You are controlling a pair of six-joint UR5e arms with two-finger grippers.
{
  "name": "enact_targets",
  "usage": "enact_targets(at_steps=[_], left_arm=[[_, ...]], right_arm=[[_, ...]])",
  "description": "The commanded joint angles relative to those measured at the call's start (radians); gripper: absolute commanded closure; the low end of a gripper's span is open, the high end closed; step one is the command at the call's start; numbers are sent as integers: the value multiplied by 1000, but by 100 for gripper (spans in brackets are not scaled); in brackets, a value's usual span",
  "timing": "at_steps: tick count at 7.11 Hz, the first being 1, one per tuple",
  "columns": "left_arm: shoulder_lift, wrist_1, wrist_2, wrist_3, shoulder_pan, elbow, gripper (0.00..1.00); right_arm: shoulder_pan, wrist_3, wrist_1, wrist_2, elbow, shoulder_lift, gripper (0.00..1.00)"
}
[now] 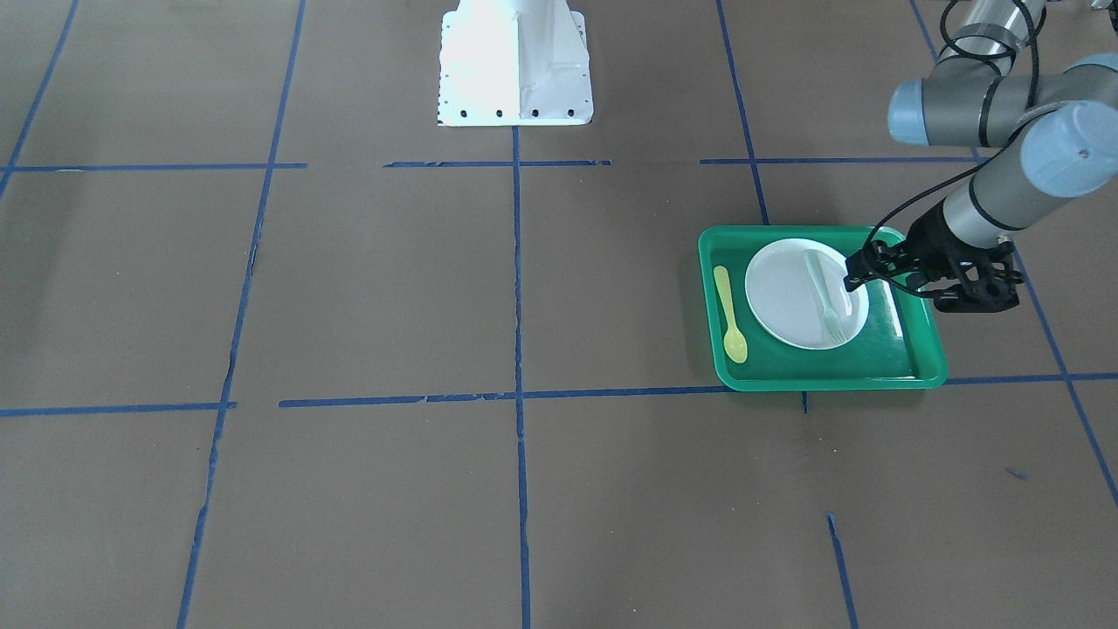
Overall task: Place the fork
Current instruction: 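Lower the left gripper onto the white fork on the plate and grasp it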
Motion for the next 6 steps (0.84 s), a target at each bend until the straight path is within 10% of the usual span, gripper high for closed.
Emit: enact_targets(at_steps=[1, 6], left_arm=[[-38, -36, 41, -69, 66, 57, 7], [-52, -42, 39, -69, 86, 115, 28]], right_arm=[[0, -1, 0, 0, 0, 0, 0], [0, 1, 0, 0, 0, 0, 0]])
